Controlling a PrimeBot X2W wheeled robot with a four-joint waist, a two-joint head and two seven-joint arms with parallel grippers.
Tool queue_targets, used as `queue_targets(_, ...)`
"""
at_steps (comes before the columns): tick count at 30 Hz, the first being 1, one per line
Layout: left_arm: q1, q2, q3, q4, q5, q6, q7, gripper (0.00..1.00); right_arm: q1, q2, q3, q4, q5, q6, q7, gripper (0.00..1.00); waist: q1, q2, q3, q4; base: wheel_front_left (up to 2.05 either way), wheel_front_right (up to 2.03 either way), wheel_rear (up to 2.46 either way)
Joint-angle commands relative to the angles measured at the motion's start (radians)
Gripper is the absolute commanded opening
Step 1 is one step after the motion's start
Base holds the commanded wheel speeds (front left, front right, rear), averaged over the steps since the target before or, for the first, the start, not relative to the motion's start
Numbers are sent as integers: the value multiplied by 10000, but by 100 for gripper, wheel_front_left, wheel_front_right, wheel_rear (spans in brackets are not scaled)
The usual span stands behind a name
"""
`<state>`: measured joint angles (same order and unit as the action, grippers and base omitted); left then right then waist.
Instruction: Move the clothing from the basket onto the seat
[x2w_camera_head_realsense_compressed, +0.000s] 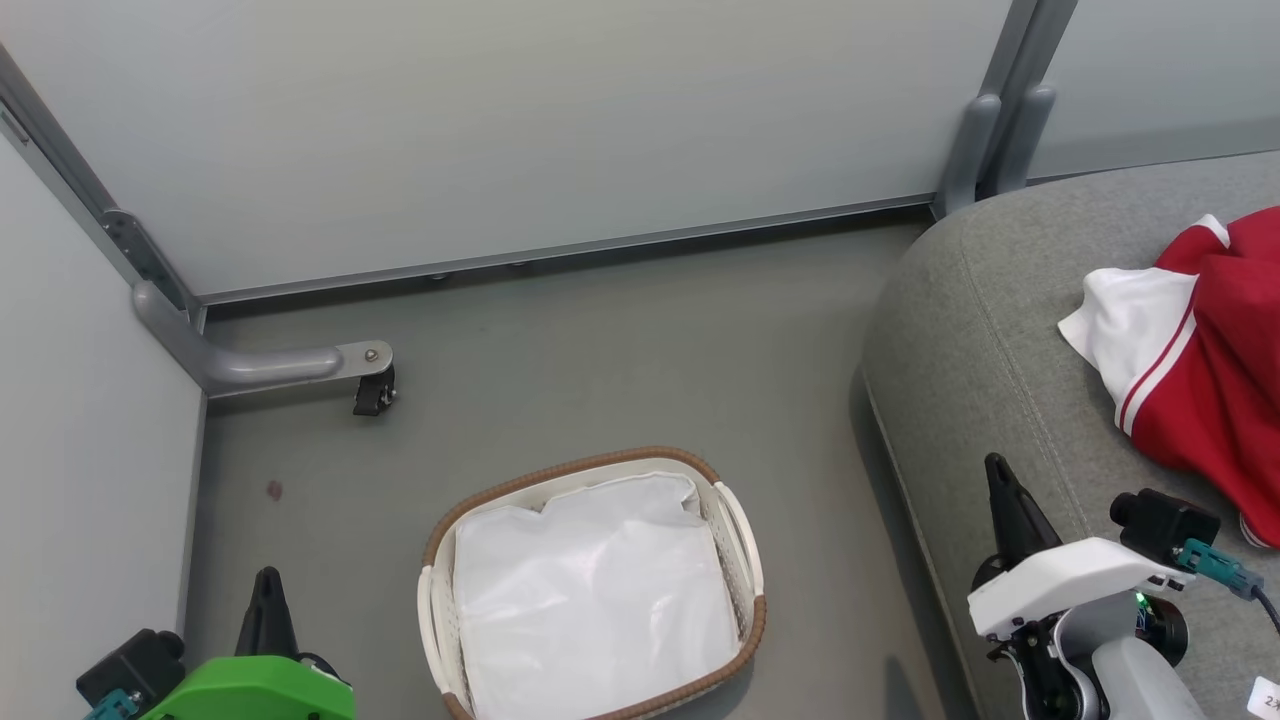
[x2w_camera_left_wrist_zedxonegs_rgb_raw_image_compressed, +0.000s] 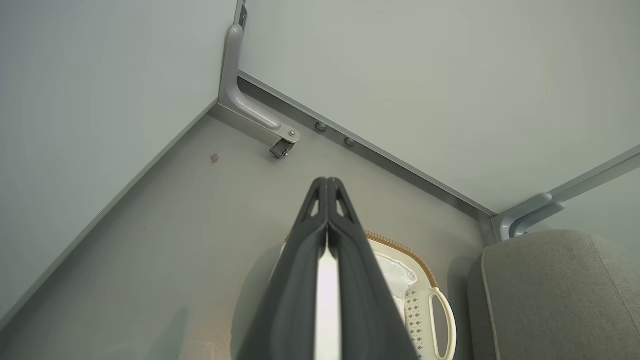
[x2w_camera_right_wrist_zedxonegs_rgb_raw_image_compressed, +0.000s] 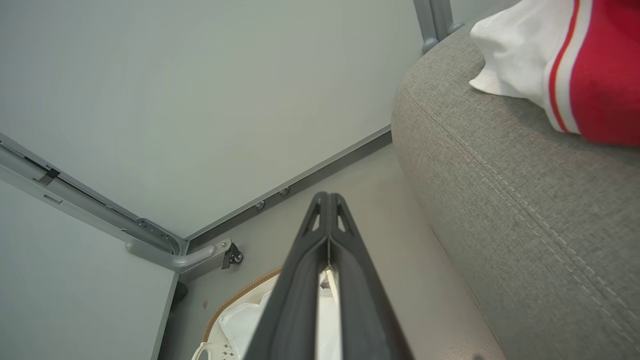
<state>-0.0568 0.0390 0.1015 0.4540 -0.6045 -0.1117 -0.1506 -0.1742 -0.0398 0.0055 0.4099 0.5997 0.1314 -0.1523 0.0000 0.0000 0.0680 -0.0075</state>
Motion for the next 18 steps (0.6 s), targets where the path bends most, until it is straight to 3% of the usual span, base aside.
queue_targets(1, -196, 58, 33, -217, -374, -36, 71, 0, -43, -49, -75, -213, 393, -2, 85, 0, 0, 0, -9, 1, 0, 0, 0)
queue_targets(18, -310, 80, 60, -679, -2718, -81, 694, 0, 126, -69, -350, -576, 2743, -4, 711, 0, 0, 0, -117, 14, 0, 0, 0)
